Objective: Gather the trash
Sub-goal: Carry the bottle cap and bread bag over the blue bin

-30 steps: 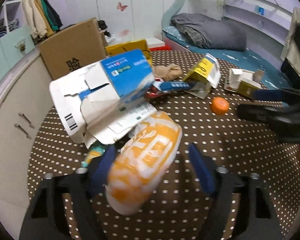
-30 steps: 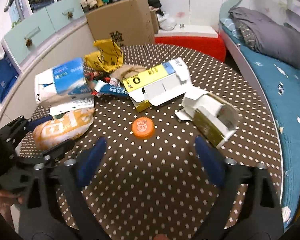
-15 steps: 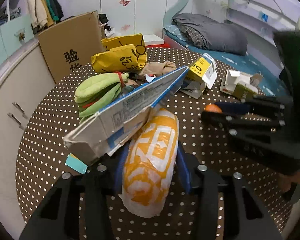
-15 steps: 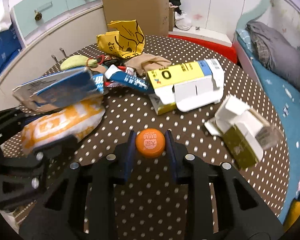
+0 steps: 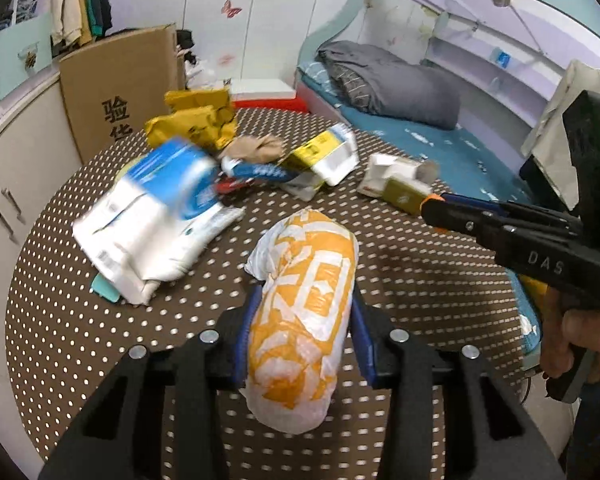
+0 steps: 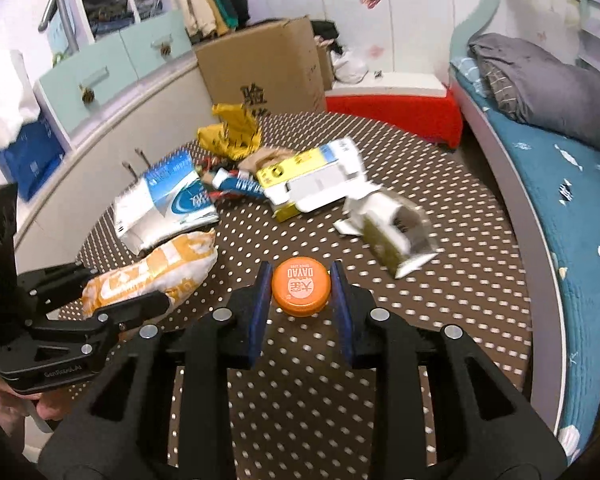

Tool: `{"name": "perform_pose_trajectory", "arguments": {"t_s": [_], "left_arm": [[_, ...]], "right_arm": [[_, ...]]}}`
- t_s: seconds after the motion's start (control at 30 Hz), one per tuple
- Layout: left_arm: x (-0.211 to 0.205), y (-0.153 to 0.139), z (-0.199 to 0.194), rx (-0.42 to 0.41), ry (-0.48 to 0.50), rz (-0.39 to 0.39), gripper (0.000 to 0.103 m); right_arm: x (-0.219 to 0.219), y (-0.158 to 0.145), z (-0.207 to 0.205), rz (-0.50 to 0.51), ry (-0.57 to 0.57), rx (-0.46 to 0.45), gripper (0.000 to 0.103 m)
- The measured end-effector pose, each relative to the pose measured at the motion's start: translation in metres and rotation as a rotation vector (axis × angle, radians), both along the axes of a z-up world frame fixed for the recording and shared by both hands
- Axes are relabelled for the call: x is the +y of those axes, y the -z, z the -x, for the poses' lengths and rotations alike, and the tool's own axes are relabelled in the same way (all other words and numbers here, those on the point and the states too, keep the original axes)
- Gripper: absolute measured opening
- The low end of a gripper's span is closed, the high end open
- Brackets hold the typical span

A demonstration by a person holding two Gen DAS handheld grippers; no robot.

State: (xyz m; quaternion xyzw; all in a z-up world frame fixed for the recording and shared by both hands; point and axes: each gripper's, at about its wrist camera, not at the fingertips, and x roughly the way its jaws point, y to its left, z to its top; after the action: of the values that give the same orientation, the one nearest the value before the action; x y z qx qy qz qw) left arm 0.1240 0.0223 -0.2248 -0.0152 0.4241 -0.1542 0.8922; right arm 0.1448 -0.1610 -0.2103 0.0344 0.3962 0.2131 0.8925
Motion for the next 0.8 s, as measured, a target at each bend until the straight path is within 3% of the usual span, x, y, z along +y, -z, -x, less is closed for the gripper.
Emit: {"name": "perform_pose_trajectory", "arguments": {"t_s": [0.47,0.8], "left_arm": [[-0.077,-0.066,-0.003,-0.16,0.063,0.038,0.041],[-0.155,-0.102,-0.02,-0.226,0.151,0.097,0.041]], "right_arm": [[-0.097,-0.057,0.026,-0.076,0.146,-0.141,0.029],[-0.2,-0.082,0.039,-0.13,0.334,-0.216,0.029]]}}
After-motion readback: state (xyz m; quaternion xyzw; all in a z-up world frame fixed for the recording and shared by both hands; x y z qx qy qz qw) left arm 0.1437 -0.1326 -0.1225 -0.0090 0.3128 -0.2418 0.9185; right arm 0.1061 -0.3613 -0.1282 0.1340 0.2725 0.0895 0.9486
